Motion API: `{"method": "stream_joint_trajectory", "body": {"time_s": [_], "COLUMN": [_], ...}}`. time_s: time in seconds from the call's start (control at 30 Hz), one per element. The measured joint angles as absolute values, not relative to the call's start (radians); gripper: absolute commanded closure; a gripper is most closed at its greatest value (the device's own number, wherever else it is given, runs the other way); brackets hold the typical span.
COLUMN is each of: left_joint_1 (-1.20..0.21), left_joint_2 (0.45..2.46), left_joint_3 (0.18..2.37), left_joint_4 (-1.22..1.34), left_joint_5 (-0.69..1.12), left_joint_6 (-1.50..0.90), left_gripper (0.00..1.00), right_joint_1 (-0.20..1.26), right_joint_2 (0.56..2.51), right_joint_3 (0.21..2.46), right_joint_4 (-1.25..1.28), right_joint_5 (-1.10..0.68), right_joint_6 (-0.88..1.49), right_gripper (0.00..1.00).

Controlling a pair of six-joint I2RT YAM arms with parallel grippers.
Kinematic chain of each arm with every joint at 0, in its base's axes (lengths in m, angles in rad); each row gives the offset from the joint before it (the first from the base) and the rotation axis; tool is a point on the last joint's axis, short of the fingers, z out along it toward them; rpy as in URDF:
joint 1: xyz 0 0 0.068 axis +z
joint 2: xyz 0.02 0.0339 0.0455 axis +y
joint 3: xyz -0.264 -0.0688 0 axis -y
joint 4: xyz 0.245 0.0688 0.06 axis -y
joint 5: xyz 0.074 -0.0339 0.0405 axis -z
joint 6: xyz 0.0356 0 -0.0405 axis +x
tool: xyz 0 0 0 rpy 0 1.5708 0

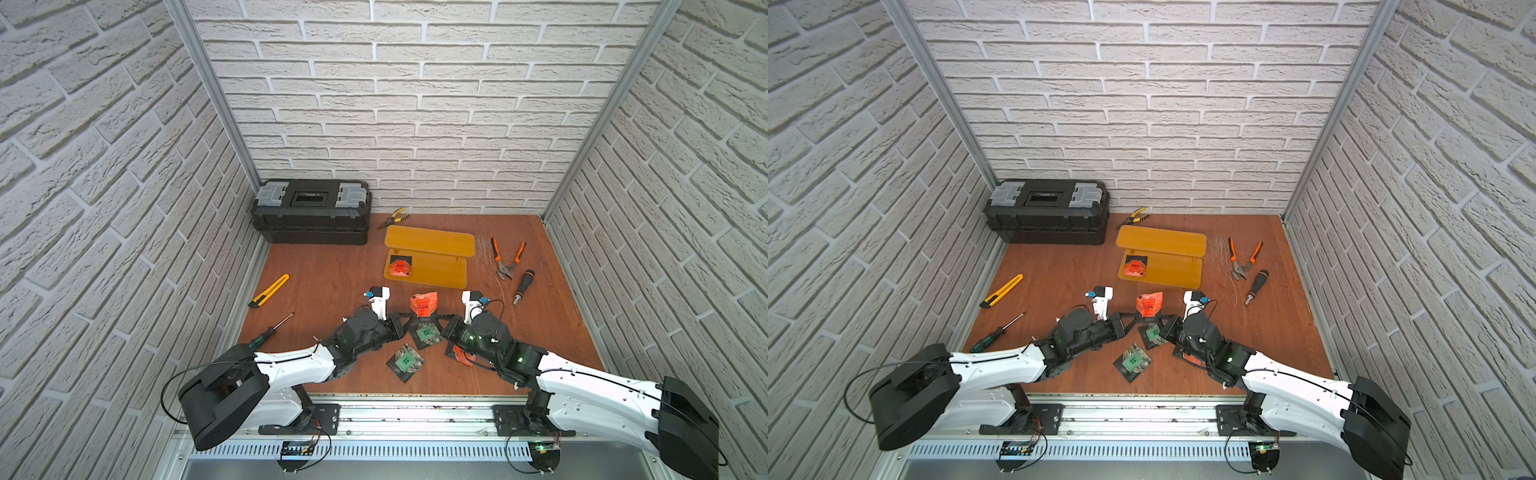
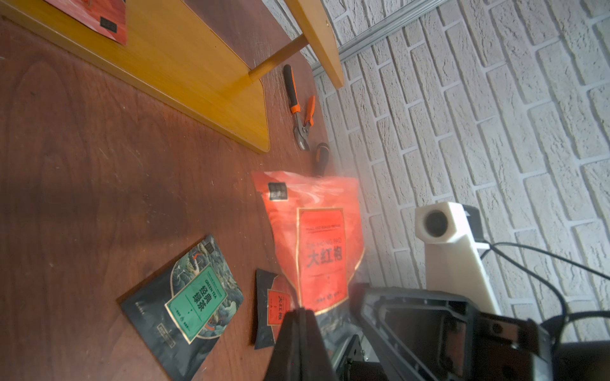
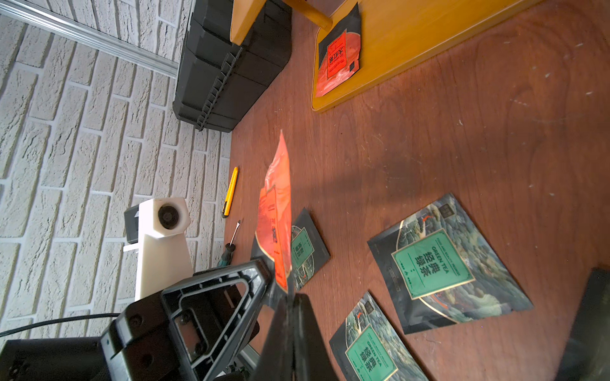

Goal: Place the tea bags on the shelf by color
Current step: Pick up the tea bag from the center of the board, then place the tea bag on the shelf.

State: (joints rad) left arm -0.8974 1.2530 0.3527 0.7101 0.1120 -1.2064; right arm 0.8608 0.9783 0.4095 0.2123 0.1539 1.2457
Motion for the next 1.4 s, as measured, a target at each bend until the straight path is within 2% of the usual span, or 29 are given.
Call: {"method": "stream_joint_trajectory", "body": {"time_s": [0.1, 0.33, 0.43, 0.7, 1.07, 1.4], "left_joint_1": [-0.898, -0.898, -0.896, -0.878, -0.849, -0.806], "left_joint_2": [1.253, 1.253, 1.253, 1.254, 1.309, 1.461], "left_joint_3": [0.353, 0.353, 0.356, 0.390, 0.420, 0.486], "left_joint_4": [0.709, 0.695, 0.688, 0.646, 0.635, 0.681], "left_joint_5": [0.112, 0.112, 0.112, 0.115, 0.119, 0.130], "left_joint_6": [-1.205, -1.188, -1.178, -1.142, -1.105, -1.094], "left_gripper": [1.00, 1.00, 1.00, 1.00, 1.00, 1.00], "right_joint_1": [0.860, 0.860, 0.859, 0.858, 0.857, 0.856], "right_joint_2": [0.981, 0.983, 0.983, 0.962, 0.767, 0.575], "right_joint_3": [0.410, 0.445, 0.457, 0.479, 0.479, 0.479], "right_joint_4": [0.210, 0.168, 0.149, 0.030, -0.223, -0.412], "right_joint_5": [0.154, 0.155, 0.159, 0.186, 0.303, 0.429], "right_joint_6": [1.245, 1.224, 1.211, 1.163, 1.072, 0.951], "right_gripper": [0.95, 0.67, 0.59, 0.46, 0.42, 0.42]}}
